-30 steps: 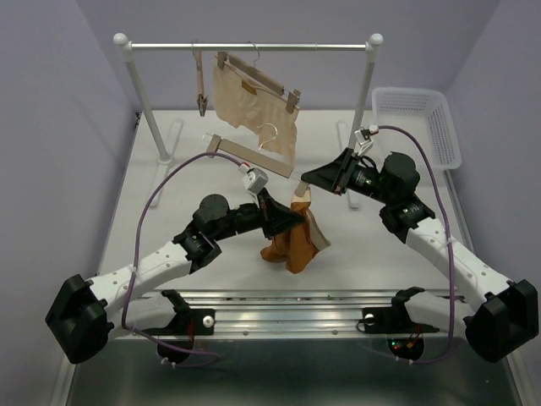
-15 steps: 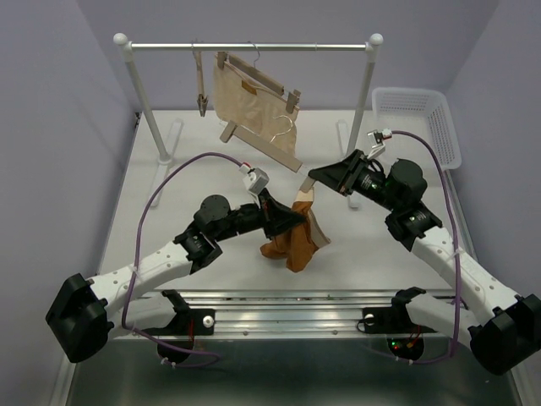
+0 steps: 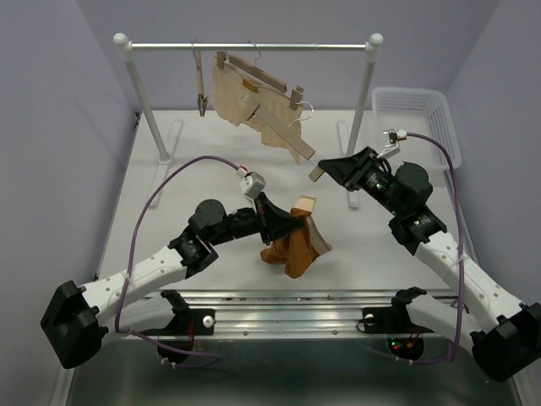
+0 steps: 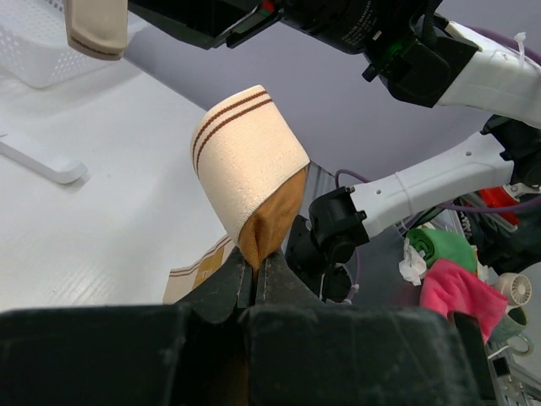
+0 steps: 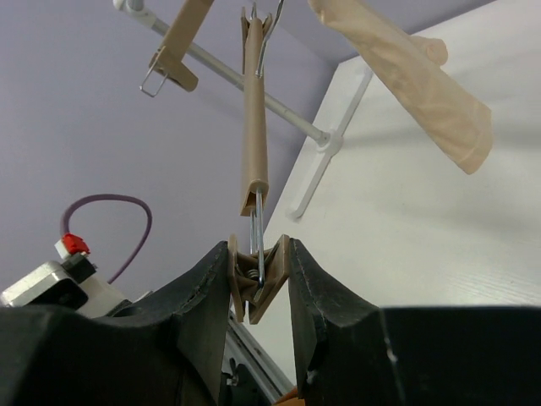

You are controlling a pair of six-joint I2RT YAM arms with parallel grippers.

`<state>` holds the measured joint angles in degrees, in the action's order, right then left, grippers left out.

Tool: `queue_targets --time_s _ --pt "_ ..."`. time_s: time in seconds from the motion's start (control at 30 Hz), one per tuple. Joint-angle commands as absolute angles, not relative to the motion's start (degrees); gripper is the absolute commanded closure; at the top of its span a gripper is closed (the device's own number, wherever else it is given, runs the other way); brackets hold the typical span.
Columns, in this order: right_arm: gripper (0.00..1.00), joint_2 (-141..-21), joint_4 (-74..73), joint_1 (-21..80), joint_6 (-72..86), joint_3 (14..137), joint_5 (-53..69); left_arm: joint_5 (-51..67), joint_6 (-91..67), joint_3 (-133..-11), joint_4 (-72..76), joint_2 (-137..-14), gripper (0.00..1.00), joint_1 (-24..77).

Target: Remove the underwear clipped to the hanger

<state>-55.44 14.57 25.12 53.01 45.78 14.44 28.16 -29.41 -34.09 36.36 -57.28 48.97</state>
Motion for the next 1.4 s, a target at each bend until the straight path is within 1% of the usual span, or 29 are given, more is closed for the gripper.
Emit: queue_targets --time_s 0.0,0.13,0.17,0.23,0.27,0.43,0.57,0.63,0.67,0.73,0.77,0.83,0.87,0.9,0.97,1.1,1.2,1.37 --pt "0.99 -54.4 16.0 24.9 47.6 49.0 12.8 27.3 -28.7 -33.7 37.8 -53.4 1.0 49.2" --pt "0.99 -53.7 9.7 24.9 40.7 52.5 14.7 25.2 -27.2 -34.0 34.2 -51.2 1.0 49.2" --pt "0.99 -53.3 6.4 24.9 37.5 53.3 17.6 24.5 -26.7 -33.8 33.1 -50.1 1.0 49.2" --pt "0.99 -52.9 1.8 24.9 35.6 55.5 19.2 22.9 -26.4 -33.8 32.1 -49.0 1.0 49.2" --pt "0.99 -52.6 -1.5 24.9 33.2 55.9 22.6 22.2 -26.3 -33.8 31.1 -47.9 1.0 49.2" --pt "1.0 -50.4 -11.6 24.9 28.5 57.7 24.3 18.6 -25.0 -34.9 26.6 -45.0 1.0 49.2" --pt "0.99 -48.2 -24.3 24.9 20.5 61.8 20.8 13.3 -24.2 -36.1 19.5 -41.0 1.0 49.2" --pt "0.99 -46.4 -28.9 24.9 18.2 62.7 18.7 9.8 -23.6 -37.2 16.6 -39.1 1.0 49.2" --pt "0.99 -45.9 -28.9 24.9 18.2 63.3 18.7 8.7 -23.6 -37.4 15.3 -39.1 1.0 49.2" --pt "0.99 -44.4 -33.3 24.9 17.5 65.0 14.7 5.9 -23.3 -38.1 12.0 -37.4 1.0 49.2" --pt "0.99 -44.1 -36.3 24.9 17.1 65.8 10.8 4.9 -23.2 -38.4 10.2 -36.5 1.0 49.2" --pt "0.99 -43.8 -38.7 24.9 16.6 67.5 6.6 1.4 -23.6 -39.2 8.4 -35.8 1.0 49.2" --pt "0.99 -43.8 -40.3 24.9 16.6 67.8 1.6 0.6 -23.6 -39.5 7.7 -35.3 1.0 49.2" --pt "0.99 -43.8 -41.0 24.9 16.6 68.5 -0.3 -2.1 -23.8 -39.6 6.6 -35.2 1.0 49.2" --pt "0.99 -44.6 -41.7 24.9 16.0 69.3 -6.9 -3.8 -24.3 -40.4 5.3 -35.2 1.0 49.2" --pt "0.99 -46.4 -38.0 24.9 13.5 69.4 -11.9 -8.9 -26.5 -41.7 3.9 -35.9 1.0 49.2" --pt "0.99 -49.7 -35.6 24.9 10.9 71.1 -14.8 -10.0 -26.7 -41.8 3.8 -36.4 1.0 49.2" --pt "0.99 -54.8 -31.2 24.9 6.3 73.9 -13.1 -11.7 -27.0 -42.3 3.0 -37.2 1.0 49.2"
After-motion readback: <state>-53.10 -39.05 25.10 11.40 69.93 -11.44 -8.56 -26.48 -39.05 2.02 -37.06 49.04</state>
